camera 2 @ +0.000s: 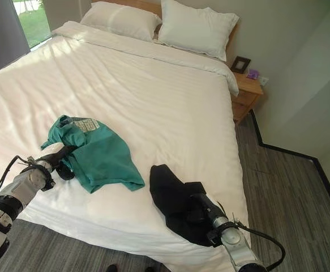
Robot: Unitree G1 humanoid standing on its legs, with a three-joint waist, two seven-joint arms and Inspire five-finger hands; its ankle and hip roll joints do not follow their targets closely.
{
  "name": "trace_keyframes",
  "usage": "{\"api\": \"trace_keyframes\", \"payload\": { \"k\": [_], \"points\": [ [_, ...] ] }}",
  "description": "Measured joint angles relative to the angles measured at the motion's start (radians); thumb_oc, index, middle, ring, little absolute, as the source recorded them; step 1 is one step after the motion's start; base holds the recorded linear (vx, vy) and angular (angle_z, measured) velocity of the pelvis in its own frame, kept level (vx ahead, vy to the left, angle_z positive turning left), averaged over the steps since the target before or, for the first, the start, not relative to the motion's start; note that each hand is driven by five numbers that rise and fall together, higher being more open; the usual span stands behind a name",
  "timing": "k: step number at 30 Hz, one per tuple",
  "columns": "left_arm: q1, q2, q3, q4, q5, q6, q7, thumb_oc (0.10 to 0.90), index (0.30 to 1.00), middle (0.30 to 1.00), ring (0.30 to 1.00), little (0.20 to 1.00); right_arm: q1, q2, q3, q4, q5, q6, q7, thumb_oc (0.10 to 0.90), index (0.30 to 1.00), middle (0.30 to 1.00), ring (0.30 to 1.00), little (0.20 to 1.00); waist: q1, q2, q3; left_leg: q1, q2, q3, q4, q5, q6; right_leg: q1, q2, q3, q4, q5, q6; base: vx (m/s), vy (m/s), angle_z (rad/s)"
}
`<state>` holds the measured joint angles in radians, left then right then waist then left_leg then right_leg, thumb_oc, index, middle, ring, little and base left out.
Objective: Pick up bed clothes into laundry basket.
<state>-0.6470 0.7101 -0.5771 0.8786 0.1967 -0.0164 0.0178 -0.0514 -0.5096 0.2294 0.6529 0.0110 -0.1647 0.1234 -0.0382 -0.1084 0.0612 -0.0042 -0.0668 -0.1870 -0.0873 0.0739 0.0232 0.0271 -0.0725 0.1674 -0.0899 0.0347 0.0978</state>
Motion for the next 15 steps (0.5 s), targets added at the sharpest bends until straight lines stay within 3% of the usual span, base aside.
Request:
{"api": "trace_keyframes", "payload": {
  "k": [6, 15],
  "points": [
    [-0.044, -0.003, -0.012, 0.005, -0.001, -0.001, -0.001, 0.800, 0.900, 0.900, 0.900, 0.900, -0.013, 0.000, 0.012, -0.001, -0.010, -0.002, -0.001, 0.400, 0.300, 0.300, 0.300, 0.300, -0.005, 0.007, 0.004, 0.002, 0.006, 0.002, 0.000, 0.003, -0.004, 0.001, 0.006, 0.000, 0.000, 0.004, -0.005, 0.00, -0.002, -0.01],
    [-0.173, 0.042, -0.163, 0.022, 0.008, -0.009, -0.020, 0.800, 0.900, 0.900, 0.900, 0.900, -0.026, 0.001, 0.025, 0.010, -0.010, -0.005, -0.001, 0.400, 0.300, 0.300, 0.300, 0.300, -0.006, 0.008, 0.004, 0.003, 0.010, 0.003, 0.000, 0.005, -0.006, 0.001, 0.009, 0.000, 0.000, 0.006, -0.008, 0.00, 0.000, 0.00]
  ]
}}
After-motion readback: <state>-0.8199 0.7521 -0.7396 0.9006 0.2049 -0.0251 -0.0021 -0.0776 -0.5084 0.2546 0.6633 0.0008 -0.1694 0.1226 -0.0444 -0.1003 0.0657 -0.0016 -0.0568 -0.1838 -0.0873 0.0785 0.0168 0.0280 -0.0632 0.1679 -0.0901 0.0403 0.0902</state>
